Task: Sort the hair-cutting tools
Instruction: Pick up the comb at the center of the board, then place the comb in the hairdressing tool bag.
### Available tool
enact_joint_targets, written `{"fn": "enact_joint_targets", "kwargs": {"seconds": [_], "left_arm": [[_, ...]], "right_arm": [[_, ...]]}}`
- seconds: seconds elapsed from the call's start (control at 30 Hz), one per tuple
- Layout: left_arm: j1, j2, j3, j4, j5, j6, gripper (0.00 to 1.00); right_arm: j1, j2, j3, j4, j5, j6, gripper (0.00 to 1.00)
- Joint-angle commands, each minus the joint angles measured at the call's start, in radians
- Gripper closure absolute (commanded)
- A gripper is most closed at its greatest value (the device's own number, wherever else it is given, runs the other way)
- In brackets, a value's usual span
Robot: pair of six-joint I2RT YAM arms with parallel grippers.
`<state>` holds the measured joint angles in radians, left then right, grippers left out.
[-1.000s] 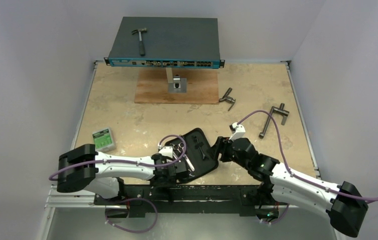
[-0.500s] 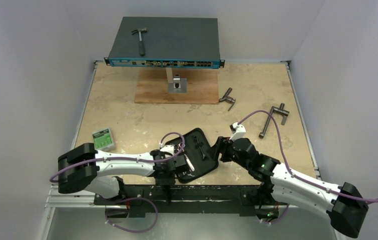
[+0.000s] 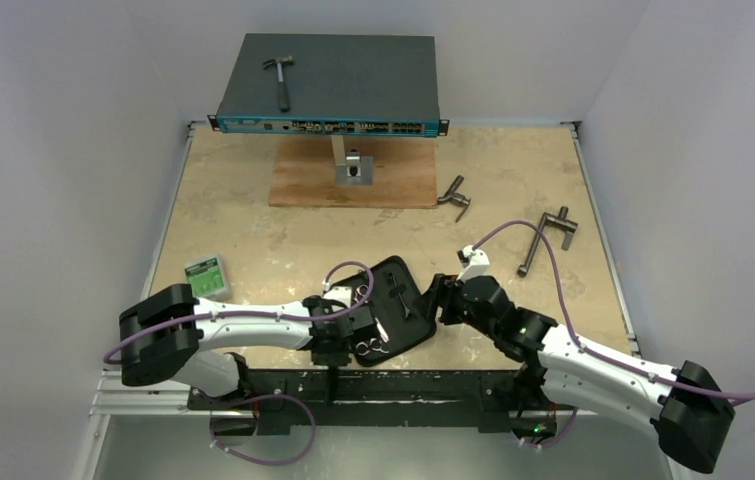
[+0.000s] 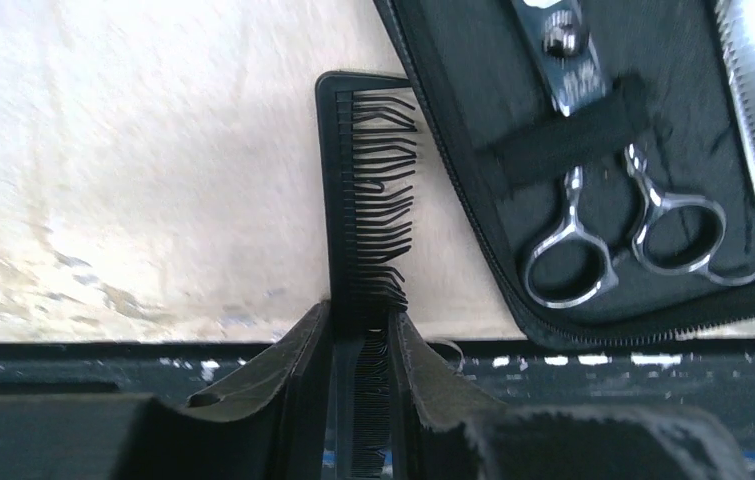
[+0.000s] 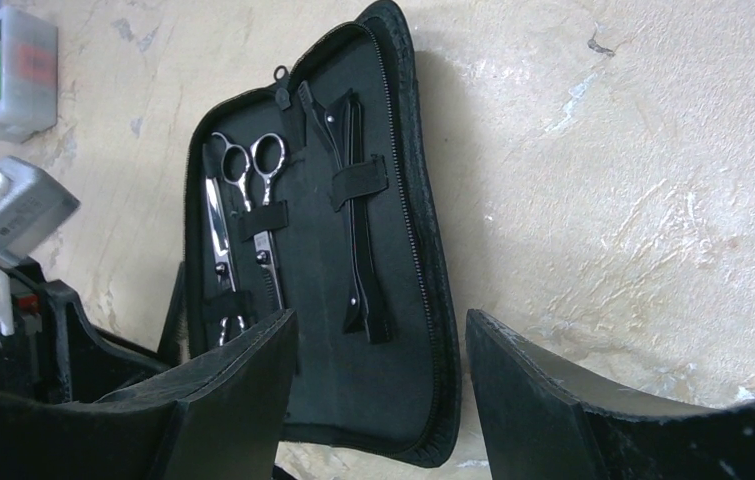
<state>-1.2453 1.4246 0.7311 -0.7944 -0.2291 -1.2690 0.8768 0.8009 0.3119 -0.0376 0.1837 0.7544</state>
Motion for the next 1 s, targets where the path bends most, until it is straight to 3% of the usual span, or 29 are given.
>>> {"fn": "enact_joint_targets", "kwargs": {"seconds": [0.0,0.4,0.53,0.83,0.97], "left_arm": [[0.017,-0.056,-0.005,-0.035,-0.164,0.016,1.0],[0.004,-0.274,0.075,-0.227,-0.252,-0.018,1.0],[0.009,-0.307,0.15,-0.189,-0.3,0.002,1.0],[0.108,-0.08,0.259,0.154,-0.145,0.079,1.0],[0.134,0.092,0.349,0.207,-0.094,0.107,1.0]], "right_arm": [[-0.003,0.013,0.023,0.026,0.007,-0.018,0.38],[-0.003,0.018,0.041,0.026,0.016,-0.024,0.38],[-0.003,0.012,0.043,0.023,0.029,-0.018,0.38],[-0.003,-0.043,0.041,-0.022,0.088,0.004,0.37],[-0.004,-0.072,0.032,-0.031,0.125,0.039,0.37]]}}
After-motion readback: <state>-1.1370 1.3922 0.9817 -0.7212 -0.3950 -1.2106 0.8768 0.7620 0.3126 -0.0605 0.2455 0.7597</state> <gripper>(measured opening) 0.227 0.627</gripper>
